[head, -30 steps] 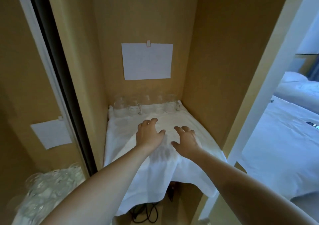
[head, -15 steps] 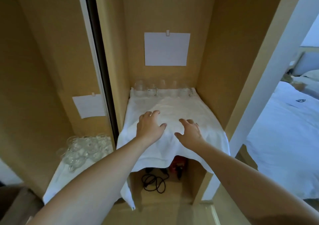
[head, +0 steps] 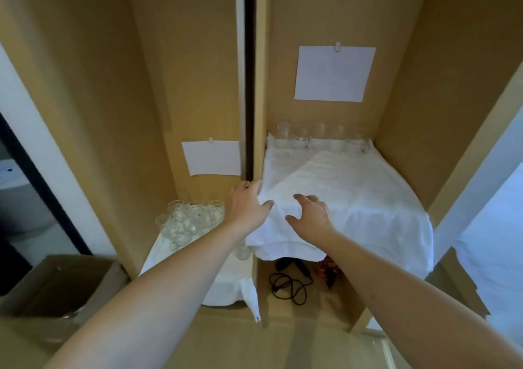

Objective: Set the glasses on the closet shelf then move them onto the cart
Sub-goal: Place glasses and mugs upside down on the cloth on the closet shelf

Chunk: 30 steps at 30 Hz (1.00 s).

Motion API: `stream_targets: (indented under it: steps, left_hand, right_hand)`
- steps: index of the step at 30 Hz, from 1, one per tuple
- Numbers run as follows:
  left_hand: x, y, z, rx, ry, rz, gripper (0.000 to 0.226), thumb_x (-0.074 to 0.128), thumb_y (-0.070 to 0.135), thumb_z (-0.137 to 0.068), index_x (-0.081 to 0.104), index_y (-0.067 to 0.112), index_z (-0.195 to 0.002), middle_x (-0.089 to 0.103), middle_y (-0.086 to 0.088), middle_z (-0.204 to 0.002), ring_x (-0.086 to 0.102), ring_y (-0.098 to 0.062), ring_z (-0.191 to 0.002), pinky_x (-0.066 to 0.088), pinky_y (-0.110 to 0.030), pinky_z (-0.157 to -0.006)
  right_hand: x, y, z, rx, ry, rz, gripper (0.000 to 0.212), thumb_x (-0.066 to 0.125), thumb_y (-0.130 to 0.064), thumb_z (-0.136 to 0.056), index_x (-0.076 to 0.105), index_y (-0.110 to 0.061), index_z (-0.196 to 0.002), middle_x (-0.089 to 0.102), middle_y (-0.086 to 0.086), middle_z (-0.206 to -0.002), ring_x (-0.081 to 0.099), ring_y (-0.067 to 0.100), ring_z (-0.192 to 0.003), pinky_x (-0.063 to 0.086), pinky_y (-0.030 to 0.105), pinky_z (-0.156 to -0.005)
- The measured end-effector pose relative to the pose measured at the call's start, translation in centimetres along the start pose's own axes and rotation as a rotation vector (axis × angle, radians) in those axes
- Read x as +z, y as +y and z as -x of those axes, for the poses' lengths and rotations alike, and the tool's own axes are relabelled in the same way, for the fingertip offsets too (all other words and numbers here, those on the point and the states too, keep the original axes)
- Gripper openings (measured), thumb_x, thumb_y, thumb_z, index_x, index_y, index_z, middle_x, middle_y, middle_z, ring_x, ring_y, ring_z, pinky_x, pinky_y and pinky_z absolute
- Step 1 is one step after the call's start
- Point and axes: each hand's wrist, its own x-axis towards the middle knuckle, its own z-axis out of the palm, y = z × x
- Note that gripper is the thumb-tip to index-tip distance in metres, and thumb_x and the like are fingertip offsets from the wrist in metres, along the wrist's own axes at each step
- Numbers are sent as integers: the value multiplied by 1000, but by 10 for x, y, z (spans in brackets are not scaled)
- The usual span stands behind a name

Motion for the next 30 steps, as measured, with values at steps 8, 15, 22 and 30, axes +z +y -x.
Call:
stream_targets:
  steps: [8,15,22,30]
  left_hand:
    - [-60,-115,23,-125,-46,-59,63,64,47,-92,44,27,-148,46,-5,-149,36,-33,-141,40,-47,-110]
    - [-106,-205,36,-188,-33,-15,63,67,46,-91,46,25,-147,48,-7,-148,34,-32,-141,39,-41,-111]
    - [-128,-270,46,-213,-78,-12,65,66,47,-91,43,25,-148,46,-4,-149,40,-29,-139,43,-41,-104]
    - [-126,-315,49,-293,-105,57,63,66,45,-91,44,23,-146,46,-5,-147,39,-29,-138,40,-38,-106]
  right_hand:
    - [76,-108,6,-9,-69,-71,61,62,-38,-95,42,-18,-149,49,12,-142,45,35,-131,40,38,-105]
    - [139,-183,19,5,-120,-31,68,62,-43,-94,38,-23,-153,45,9,-149,45,32,-134,43,38,-106]
    - [190,-230,34,41,-166,-10,67,60,-42,-97,34,-25,-155,44,5,-150,47,27,-132,47,35,-96]
    - [232,-252,30,71,-259,0,67,61,-41,-97,34,-23,-155,45,8,-148,46,29,-133,42,36,-105]
